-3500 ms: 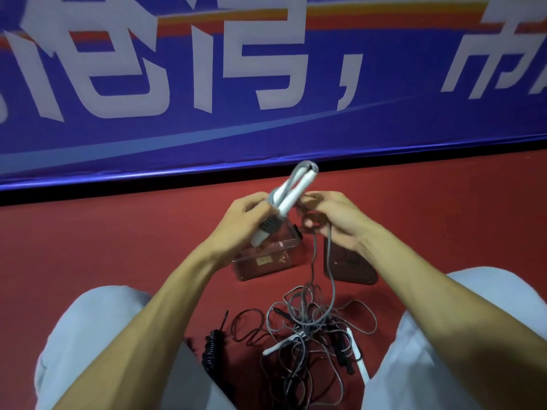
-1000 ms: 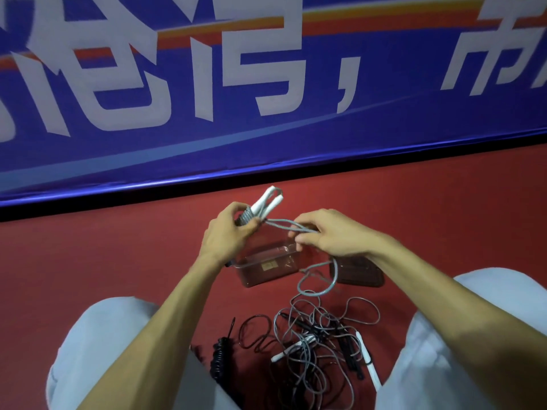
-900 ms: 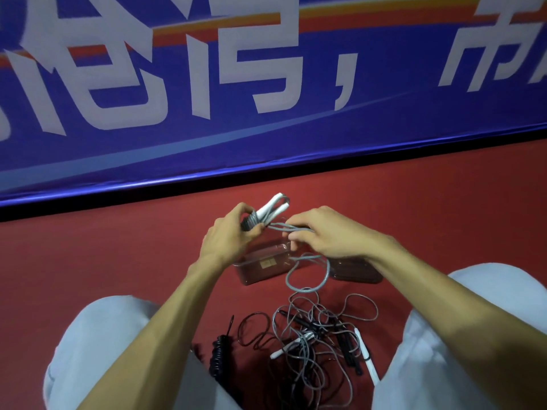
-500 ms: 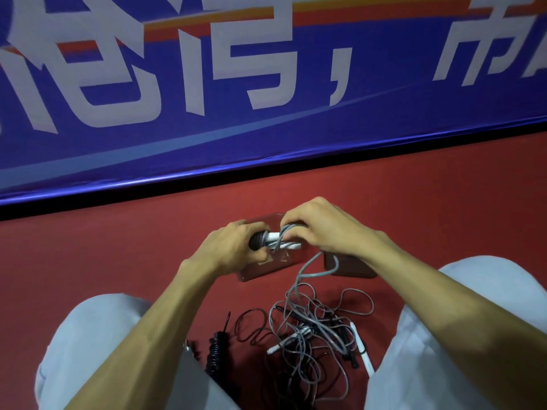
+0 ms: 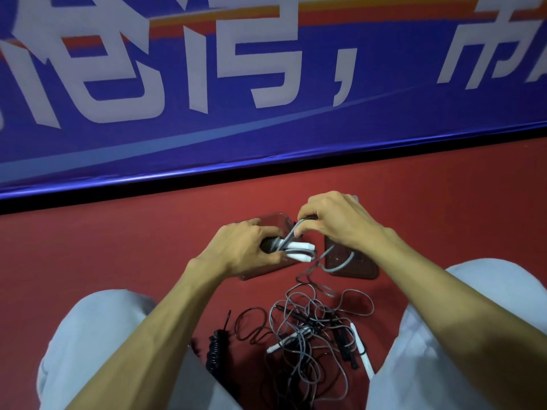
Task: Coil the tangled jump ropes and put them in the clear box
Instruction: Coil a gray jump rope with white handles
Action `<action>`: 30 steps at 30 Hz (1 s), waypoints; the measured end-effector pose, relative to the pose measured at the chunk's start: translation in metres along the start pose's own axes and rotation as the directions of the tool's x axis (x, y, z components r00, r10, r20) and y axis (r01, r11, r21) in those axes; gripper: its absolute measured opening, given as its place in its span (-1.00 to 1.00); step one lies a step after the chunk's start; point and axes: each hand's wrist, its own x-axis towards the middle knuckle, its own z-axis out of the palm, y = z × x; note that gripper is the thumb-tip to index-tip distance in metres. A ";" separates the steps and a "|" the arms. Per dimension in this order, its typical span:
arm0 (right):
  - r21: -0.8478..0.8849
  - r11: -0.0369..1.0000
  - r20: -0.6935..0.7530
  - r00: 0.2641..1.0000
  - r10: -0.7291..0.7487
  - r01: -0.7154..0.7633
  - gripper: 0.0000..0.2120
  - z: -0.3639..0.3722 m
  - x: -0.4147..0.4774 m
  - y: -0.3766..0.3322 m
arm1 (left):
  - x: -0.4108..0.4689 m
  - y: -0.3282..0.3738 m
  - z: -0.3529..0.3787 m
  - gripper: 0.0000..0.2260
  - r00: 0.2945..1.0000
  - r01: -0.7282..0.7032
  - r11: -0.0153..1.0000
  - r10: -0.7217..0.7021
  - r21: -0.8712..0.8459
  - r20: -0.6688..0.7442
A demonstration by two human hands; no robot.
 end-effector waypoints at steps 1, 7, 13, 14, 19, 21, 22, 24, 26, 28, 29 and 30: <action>-0.011 1.000 0.031 0.999 -0.012 0.012 -0.75 0.002 0.000 0.002 | 0.000 -0.003 -0.001 -0.68 1.000 -0.001 0.999 0.002 -0.038 0.024; 0.310 0.950 0.053 0.998 0.029 -0.044 -0.76 0.017 0.007 0.016 | 0.000 -0.010 -0.012 -0.79 0.998 0.050 0.617 0.002 -0.785 0.065; 0.600 0.773 0.186 0.976 0.114 -0.205 -0.90 0.021 0.010 0.006 | 0.004 -0.005 -0.017 -0.62 0.988 0.018 0.220 -0.150 -0.975 -0.016; 0.660 0.721 0.206 0.974 0.097 -0.212 -0.89 0.021 0.010 0.003 | 0.004 -0.003 -0.017 -0.64 0.983 0.029 0.142 -0.181 -0.989 0.002; 0.715 0.660 0.296 0.955 0.012 -0.230 -0.91 0.028 0.007 -0.007 | 0.005 -0.002 -0.022 -0.83 0.942 0.065 0.027 -0.330 -0.998 0.052; 0.663 0.713 0.326 0.945 -0.001 -0.228 -0.89 0.032 0.007 -0.009 | 0.005 -0.004 -0.021 -0.86 0.926 0.086 0.020 -0.371 -0.996 0.072; 0.644 0.729 0.344 0.939 -0.002 -0.234 -0.87 0.033 0.007 -0.010 | 0.005 -0.004 -0.021 -0.87 0.921 0.092 0.010 -0.381 -0.996 0.081; 0.608 0.756 0.378 0.926 -0.006 -0.244 -0.87 0.036 0.007 -0.010 | 0.006 -0.004 -0.022 -0.87 0.912 0.101 -0.037 -0.396 -0.994 0.107; 0.521 0.828 0.359 0.933 0.008 -0.208 -0.91 0.037 0.006 -0.008 | 0.007 -0.006 -0.022 -0.87 0.890 0.122 -0.099 -0.429 -0.987 0.154; 0.489 0.851 0.340 0.940 0.018 -0.193 -0.94 0.036 0.006 -0.009 | 0.009 -0.008 -0.022 -0.87 0.866 0.124 -0.111 -0.473 -0.986 0.162; 0.493 0.848 0.344 0.939 0.015 -0.194 -0.93 0.036 0.005 -0.009 | 0.010 -0.010 -0.020 -0.88 0.854 0.112 -0.109 -0.497 -0.988 0.152; 0.480 0.855 0.354 0.935 0.015 -0.196 -0.90 0.036 0.005 -0.009 | 0.011 -0.012 -0.019 -0.89 0.841 0.093 -0.090 -0.526 -0.992 0.127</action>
